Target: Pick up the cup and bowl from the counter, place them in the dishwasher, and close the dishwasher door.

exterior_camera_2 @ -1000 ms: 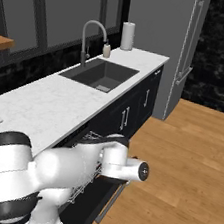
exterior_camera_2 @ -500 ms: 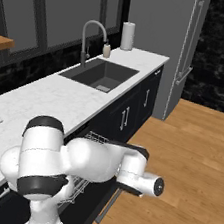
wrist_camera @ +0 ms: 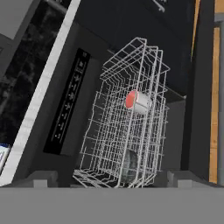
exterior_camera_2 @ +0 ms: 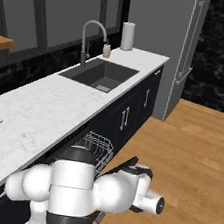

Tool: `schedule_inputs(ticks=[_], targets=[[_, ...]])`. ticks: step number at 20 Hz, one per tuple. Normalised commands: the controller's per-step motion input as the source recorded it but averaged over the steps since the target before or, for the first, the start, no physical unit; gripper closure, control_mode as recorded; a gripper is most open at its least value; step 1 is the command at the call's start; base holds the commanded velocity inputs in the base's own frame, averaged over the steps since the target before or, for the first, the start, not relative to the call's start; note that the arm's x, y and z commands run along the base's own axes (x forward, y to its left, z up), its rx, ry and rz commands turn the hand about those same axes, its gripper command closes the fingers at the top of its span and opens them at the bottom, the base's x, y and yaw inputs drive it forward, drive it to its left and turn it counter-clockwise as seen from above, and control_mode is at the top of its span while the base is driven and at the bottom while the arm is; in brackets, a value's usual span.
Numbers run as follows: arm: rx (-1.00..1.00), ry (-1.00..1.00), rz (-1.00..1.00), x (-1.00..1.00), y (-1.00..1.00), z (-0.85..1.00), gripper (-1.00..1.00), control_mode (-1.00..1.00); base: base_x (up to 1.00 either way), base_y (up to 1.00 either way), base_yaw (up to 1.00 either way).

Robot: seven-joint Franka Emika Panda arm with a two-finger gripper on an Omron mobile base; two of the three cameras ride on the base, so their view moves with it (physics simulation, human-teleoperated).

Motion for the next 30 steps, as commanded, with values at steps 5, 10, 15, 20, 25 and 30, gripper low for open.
schedule_inputs(ticks=[5, 10, 15, 20, 25, 30], targets=[[0.27, 0.04, 0.00, 0.08, -0.07, -0.65, -1.00, -1.00, 0.00, 0.00, 0.00], [0.24, 0.05, 0.00, 0.26, 0.00, -0.61, -1.00, -1.00, 0.00, 0.00, 0.00], [0.26, 0.05, 0.00, 0.32, -0.10, -0.68, -1.00, -1.00, 0.00, 0.00, 0.00], [0.19, 0.05, 0.00, 0.34, -0.17, -0.72, -1.00, -1.00, 0.00, 0.00, 0.00], [0.11, 0.09, 0.01, 0.49, -0.02, -0.66, -1.00, -1.00, 0.00, 0.00, 0.00], [0.15, 0.07, 0.05, 0.32, -0.27, -0.64, -1.00, -1.00, 0.00, 0.00, 0.00]])
